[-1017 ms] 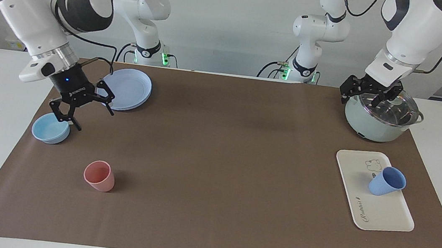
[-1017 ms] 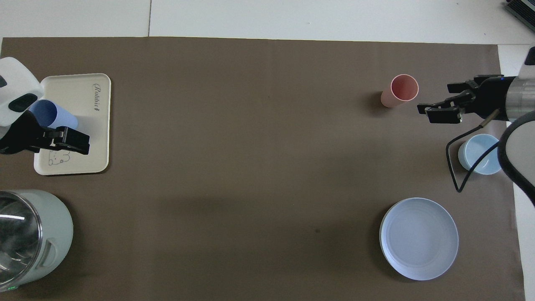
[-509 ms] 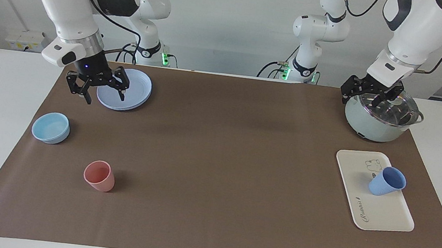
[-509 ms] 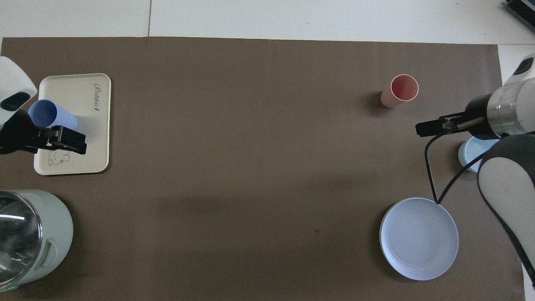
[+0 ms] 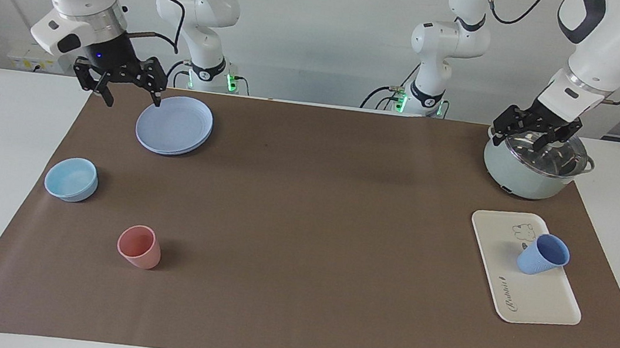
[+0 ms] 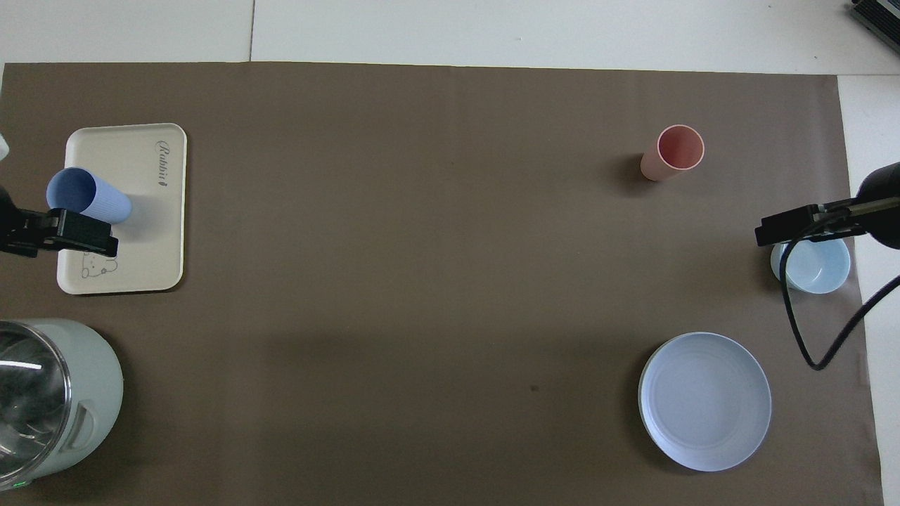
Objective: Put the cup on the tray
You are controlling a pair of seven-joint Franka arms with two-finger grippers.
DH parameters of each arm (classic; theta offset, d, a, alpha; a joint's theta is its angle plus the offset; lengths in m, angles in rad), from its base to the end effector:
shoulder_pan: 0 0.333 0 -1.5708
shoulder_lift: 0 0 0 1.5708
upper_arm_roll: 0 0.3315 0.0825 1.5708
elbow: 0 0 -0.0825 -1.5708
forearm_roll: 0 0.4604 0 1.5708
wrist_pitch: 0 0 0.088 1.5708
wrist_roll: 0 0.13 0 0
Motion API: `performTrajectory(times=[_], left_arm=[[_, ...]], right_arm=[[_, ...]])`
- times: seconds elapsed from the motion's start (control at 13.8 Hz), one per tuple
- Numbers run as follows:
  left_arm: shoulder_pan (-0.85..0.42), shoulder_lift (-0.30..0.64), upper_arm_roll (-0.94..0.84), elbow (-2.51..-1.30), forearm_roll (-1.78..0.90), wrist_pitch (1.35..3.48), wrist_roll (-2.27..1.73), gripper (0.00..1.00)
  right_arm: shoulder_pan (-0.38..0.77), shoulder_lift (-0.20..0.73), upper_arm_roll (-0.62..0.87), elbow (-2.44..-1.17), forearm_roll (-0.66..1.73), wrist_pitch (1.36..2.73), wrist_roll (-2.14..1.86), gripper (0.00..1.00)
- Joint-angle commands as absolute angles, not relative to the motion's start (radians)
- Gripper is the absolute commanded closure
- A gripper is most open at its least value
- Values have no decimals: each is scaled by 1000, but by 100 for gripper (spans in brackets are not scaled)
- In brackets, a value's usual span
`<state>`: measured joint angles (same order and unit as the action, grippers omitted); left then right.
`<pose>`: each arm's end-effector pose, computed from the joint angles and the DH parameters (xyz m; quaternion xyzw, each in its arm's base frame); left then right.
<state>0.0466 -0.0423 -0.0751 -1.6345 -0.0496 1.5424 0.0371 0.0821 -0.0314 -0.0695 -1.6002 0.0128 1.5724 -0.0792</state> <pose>0.6115 -0.0248 0.6062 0.9989 -0.0328 -0.0248 0.0233 0.6207 0.0089 0.6206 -0.9989 -0.0459 -0.0020 0.0074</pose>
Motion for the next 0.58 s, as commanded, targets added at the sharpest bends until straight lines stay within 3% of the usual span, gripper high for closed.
performTrajectory(times=[0.0,0.51], left_arm=[[60,-58,-81,-1635,-51,1551,51,0],[48,-55,-92,-1629,23,1562,51,0]], right_arm=[[78,-21,-63,-1571,-63,1543,-101,0],[55,-25,-72,-1548,-15,1488,-104,0]])
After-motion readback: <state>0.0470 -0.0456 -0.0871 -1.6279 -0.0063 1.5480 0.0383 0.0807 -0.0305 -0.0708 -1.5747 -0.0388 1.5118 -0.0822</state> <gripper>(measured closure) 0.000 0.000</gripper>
